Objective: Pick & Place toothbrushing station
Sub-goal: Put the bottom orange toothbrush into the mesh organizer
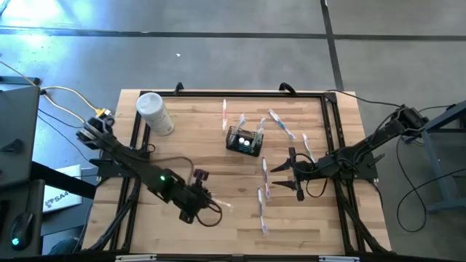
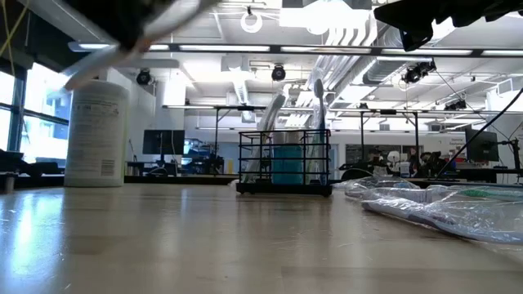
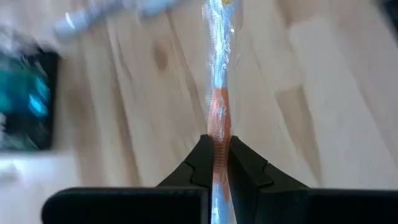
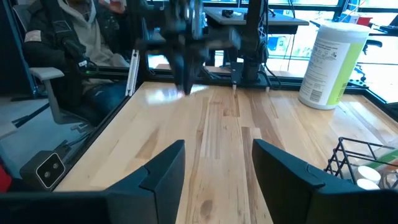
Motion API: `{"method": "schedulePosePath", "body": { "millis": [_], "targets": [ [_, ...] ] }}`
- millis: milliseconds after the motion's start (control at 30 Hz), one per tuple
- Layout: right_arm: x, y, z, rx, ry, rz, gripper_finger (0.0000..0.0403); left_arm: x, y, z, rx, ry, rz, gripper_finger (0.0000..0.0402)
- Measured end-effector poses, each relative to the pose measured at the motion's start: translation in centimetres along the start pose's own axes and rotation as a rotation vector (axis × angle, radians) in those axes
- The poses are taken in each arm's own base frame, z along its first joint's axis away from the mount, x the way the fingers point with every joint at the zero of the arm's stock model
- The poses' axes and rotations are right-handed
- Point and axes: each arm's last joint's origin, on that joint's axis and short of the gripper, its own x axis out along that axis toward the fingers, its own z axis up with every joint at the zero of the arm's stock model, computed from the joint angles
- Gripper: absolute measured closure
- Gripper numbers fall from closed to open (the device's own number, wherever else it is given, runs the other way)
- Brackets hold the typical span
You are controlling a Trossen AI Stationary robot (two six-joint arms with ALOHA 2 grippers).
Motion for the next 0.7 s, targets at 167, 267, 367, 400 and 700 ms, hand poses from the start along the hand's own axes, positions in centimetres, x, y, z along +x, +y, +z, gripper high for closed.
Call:
{"method": "schedulePosePath", "body": {
  "millis": [167,267,367,400,700],
  "targets": [
    [0.0,0.0,0.0,-0.008,-0.001,0.0,0.0222,-2.7,3.1,0.7,0.074,-0.178,0.019,0.0383],
    [0.0,0.0,0.0,-0.011,0.002,0.0,0.0222,-3.5,6.1,0.4,0.063,-0.257,0.055,0.0383],
    [0.0,0.0,-0.1,-0.015,0.005,0.0,0.0222,-3.6,9.3,-0.3,0.031,-0.359,0.068,0.0383],
    [0.0,0.0,-0.1,-0.016,0.005,-0.001,0.0222,-3.4,10.5,-0.6,0.018,-0.398,0.067,0.0383],
    [0.0,0.0,-0.2,-0.028,0.019,-0.001,0.0222,0.4,15.9,-5.1,-0.044,-0.783,0.187,0.0383]
  ]
}}
